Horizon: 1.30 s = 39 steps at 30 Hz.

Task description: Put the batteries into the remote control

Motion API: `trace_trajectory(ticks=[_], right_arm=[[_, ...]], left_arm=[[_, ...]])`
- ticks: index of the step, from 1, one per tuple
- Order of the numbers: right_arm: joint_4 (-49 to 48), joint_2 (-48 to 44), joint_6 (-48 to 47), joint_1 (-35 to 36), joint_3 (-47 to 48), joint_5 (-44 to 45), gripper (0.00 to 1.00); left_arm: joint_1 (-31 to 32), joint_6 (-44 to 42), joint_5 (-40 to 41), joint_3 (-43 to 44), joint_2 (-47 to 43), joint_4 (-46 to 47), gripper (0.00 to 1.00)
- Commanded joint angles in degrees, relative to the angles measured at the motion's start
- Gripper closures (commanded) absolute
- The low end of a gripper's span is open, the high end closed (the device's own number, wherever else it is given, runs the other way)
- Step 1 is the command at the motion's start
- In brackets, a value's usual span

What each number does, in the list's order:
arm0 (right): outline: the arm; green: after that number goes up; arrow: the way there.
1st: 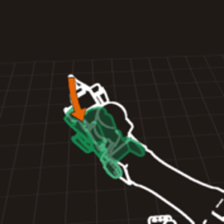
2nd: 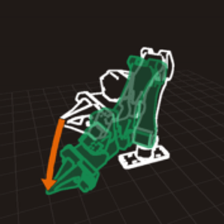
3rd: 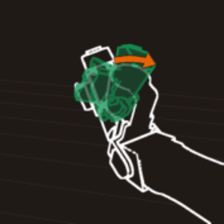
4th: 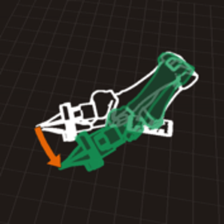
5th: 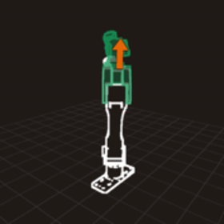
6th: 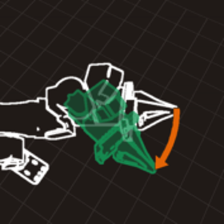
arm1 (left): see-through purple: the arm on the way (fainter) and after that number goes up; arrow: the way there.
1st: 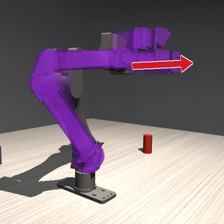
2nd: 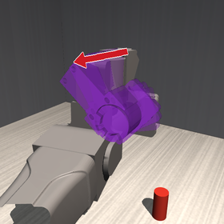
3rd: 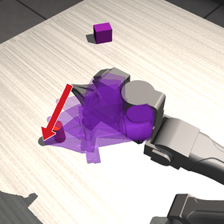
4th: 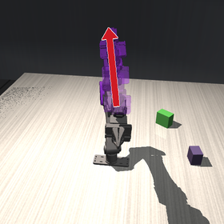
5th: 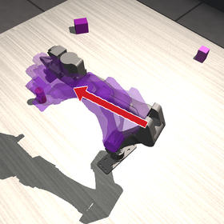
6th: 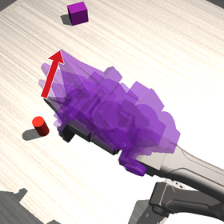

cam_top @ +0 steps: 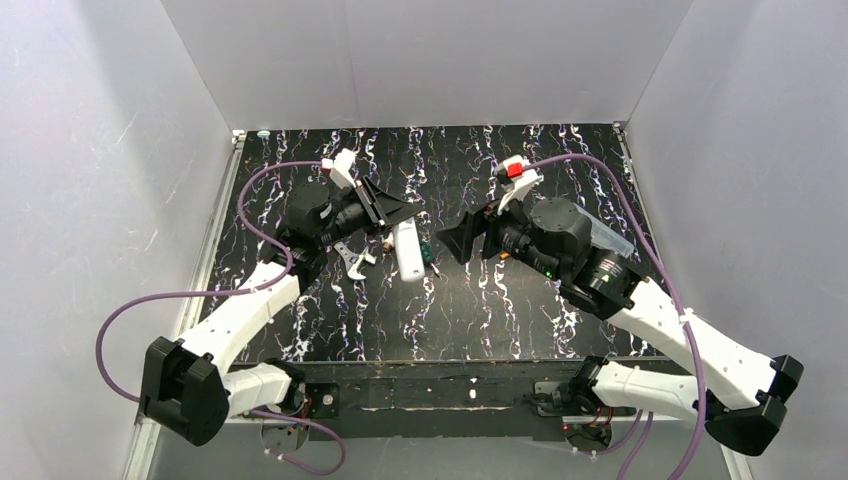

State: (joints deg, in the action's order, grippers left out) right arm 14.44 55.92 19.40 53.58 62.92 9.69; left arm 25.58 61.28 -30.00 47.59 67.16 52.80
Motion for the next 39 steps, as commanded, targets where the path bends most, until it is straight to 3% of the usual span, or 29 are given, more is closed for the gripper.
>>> trace_trajectory(ticks=[1,9,15,17,29,32,34,37,38,39], right_arm=[[-5.32,3.46,5.98,-0.32,2.36,-4.99,0.11],[-4.38,13.88,12.97,-0.06,6.61,-4.82,0.10],[-13.80,13.21,10.18,-0.14,0.66,-14.89,0.12],[-11.29,14.98,10.22,-0.06,1.54,-14.63,0.13],[-7.62,19.53,9.25,0.12,4.30,-13.36,0.27],[-7.41,20.14,8.76,0.14,4.80,-13.79,0.38],[-7.44,20.21,7.94,0.12,4.90,-14.03,0.55],[-7.25,20.19,6.58,0.12,5.24,-13.82,0.86],[-6.15,20.33,6.38,0.12,5.89,-12.52,0.97],[-5.57,20.43,6.54,0.12,6.24,-12.02,0.99]], left_arm=[[-0.18,-5.60,1.53,3.75,-4.04,-5.56,1.00],[-0.19,-6.90,12.29,5.08,-5.49,-14.93,1.00],[-0.12,2.84,10.31,4.53,-2.99,-7.48,1.00],[-0.18,6.29,10.22,4.28,-1.52,-3.77,1.00],[-0.18,5.87,10.88,5.37,-1.29,-5.33,1.00],[-0.18,6.04,11.00,5.12,-1.22,-5.71,1.00],[-0.14,6.13,11.08,4.88,-1.31,-6.26,0.97],[-0.17,6.51,11.15,4.57,-1.22,-6.62,0.76],[-0.17,6.75,10.89,4.37,-1.19,-6.95,0.61],[-0.18,6.80,10.55,4.37,-1.19,-7.37,0.59]])
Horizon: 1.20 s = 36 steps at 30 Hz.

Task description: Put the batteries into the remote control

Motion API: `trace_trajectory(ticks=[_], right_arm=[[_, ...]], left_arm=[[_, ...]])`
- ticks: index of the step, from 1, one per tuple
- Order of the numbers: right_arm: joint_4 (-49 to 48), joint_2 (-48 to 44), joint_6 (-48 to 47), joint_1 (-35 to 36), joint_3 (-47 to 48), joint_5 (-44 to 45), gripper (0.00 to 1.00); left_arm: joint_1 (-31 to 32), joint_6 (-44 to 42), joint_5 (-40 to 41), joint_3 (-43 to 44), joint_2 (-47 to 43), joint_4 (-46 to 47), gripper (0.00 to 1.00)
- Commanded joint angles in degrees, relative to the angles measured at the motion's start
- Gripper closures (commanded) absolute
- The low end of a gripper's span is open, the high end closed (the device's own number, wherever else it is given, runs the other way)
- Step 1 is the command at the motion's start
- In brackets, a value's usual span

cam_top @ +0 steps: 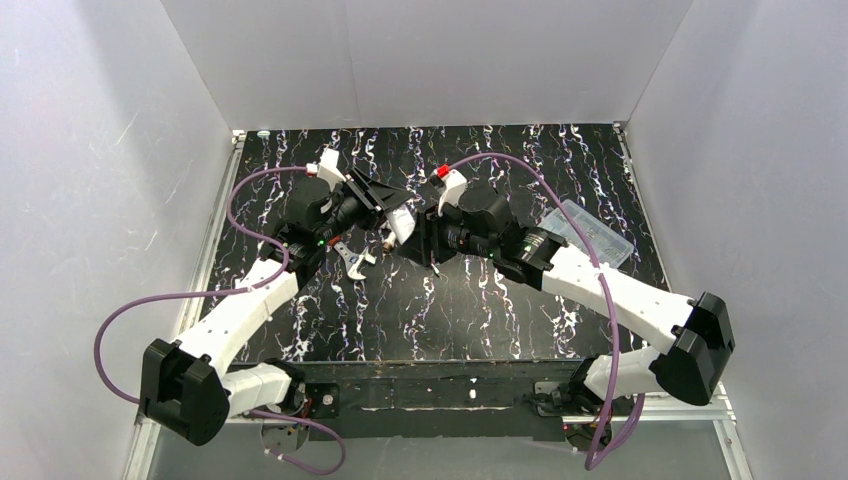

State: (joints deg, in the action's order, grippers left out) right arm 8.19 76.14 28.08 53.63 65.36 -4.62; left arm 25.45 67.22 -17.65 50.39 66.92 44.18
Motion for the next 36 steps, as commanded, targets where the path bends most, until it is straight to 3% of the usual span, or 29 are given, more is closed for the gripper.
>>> trace_trajectory(ticks=[1,9,19,29,36], right_arm=[[1.06,0.38,-2.07,0.08,4.00,2.49,0.99],[2.70,0.07,-2.77,0.01,3.83,2.54,0.99],[1.17,-1.67,-4.01,-0.14,2.20,-1.45,0.99],[2.65,-3.65,-8.26,-1.29,1.66,-4.18,0.99],[3.65,-5.05,-9.54,-2.52,0.85,-4.13,0.99]], left_arm=[[-0.05,0.93,-2.27,1.71,-0.95,0.74,0.57],[-0.05,0.85,-4.96,0.45,-3.03,-2.57,0.55],[-0.05,0.82,-9.48,0.86,-3.37,-1.99,0.70],[-0.04,0.61,-15.21,2.62,-2.19,-0.82,0.66],[-0.05,-0.40,-15.90,3.00,-2.56,-1.46,0.81]])
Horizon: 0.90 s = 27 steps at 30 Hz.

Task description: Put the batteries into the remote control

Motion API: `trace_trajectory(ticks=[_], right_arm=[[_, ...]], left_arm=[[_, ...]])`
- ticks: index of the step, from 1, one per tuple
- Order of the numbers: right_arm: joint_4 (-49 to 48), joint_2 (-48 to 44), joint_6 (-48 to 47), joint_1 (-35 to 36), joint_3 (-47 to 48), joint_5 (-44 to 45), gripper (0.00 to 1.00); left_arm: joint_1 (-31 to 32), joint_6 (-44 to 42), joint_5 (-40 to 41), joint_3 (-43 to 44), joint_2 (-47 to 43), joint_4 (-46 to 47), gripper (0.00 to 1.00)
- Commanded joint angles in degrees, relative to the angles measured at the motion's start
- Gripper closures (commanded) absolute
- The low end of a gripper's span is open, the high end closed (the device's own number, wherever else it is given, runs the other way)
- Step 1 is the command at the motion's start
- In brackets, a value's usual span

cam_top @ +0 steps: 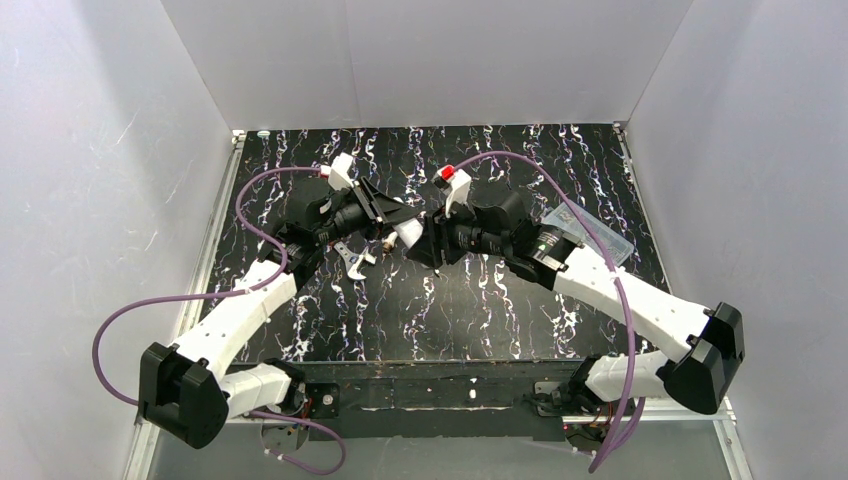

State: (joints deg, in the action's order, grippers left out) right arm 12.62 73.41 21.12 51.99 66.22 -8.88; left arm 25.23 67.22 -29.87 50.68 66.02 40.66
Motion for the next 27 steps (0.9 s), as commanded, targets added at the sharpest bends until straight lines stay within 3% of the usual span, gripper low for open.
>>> trace_trajectory(ticks=[1,10,13,15,16,19,27], right_arm=[[-0.68,-2.45,-2.73,-1.10,-0.07,0.21,0.99],[-1.01,-3.27,-3.28,-2.24,-0.74,-0.56,0.98],[-1.11,-3.48,-3.72,-2.33,-0.34,-0.25,0.84],[-1.83,-4.05,-4.34,-2.33,-0.20,-0.07,0.57],[-2.53,-4.51,-4.79,-2.31,-0.33,-0.21,0.48],[-5.40,-6.27,-6.56,-2.33,-1.24,-0.92,0.31],[-13.36,-14.70,-14.82,-2.33,-5.73,-4.36,0.32]], left_arm=[[0.17,-0.42,-3.66,2.74,-1.69,1.98,0.82],[0.17,-1.19,-3.53,2.78,-1.89,1.00,1.00],[0.18,-1.81,-2.99,2.69,-2.34,0.44,1.00],[0.17,-2.57,-2.37,2.69,-2.78,-0.66,1.00],[0.18,-2.93,-2.00,2.63,-3.01,-1.22,1.00],[0.17,-3.94,-1.22,2.21,-3.70,-2.05,1.00],[0.17,-6.17,-1.18,0.99,-5.25,-4.98,1.00]])
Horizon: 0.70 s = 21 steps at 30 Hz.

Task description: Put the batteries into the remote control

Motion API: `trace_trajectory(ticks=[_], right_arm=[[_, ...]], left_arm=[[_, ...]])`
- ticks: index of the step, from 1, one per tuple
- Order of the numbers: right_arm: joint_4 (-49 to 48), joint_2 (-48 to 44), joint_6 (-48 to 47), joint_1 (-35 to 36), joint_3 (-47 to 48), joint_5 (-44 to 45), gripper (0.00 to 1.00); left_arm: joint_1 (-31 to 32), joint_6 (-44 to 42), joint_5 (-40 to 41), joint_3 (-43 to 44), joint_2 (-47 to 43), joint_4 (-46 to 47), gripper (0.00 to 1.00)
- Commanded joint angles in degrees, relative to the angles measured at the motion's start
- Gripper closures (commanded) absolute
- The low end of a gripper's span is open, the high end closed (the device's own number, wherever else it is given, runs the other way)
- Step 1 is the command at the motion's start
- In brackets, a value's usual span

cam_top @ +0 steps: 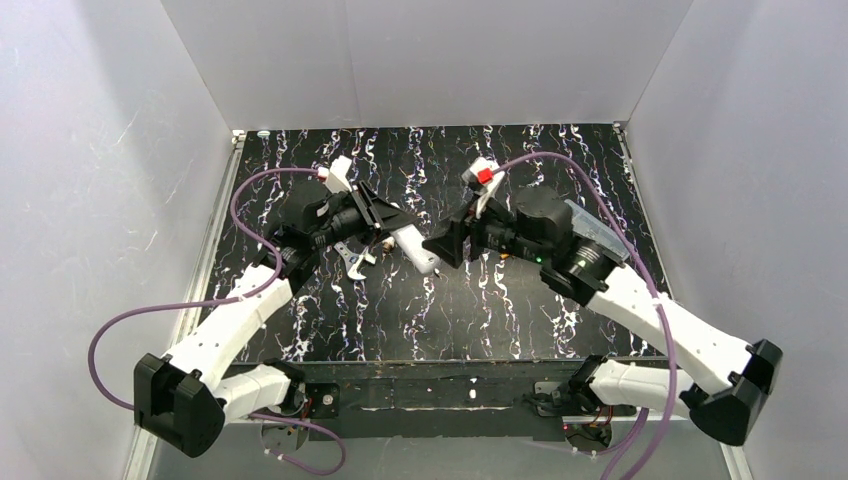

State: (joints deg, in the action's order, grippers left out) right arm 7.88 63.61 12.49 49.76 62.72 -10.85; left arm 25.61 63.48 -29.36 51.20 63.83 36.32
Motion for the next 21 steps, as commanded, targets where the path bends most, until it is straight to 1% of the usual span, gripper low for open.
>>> trace_trajectory(ticks=[1,3,6,10,12,16,21], right_arm=[[-9.31,-5.72,-7.76,-0.10,-2.87,-2.91,0.32],[-8.21,-6.48,-11.83,-0.10,-2.82,-3.65,0.36],[-3.47,-8.05,-23.00,-0.10,-3.22,-6.26,0.40],[1.11,-11.90,-34.61,-0.10,-3.58,-14.99,0.41],[3.81,-13.19,-38.95,-0.10,-3.65,-18.89,0.43],[9.15,-13.72,-43.15,-0.10,-3.02,-20.00,0.44],[9.71,-13.53,-45.19,-0.10,-3.11,-21.17,0.46]], left_arm=[[-0.21,-2.82,-2.17,0.54,-3.16,-0.81,1.00],[-0.21,-3.53,-3.83,0.90,-3.13,-0.89,1.00],[-0.20,-3.68,-9.66,2.78,-1.45,0.30,1.00],[0.02,-2.96,-18.36,6.32,1.77,0.29,1.00],[0.48,-2.24,-21.05,6.76,2.57,1.56,1.00],[2.19,-2.67,-21.89,6.97,3.20,1.24,1.00],[3.50,-4.38,-21.27,7.18,3.70,-0.82,1.00]])
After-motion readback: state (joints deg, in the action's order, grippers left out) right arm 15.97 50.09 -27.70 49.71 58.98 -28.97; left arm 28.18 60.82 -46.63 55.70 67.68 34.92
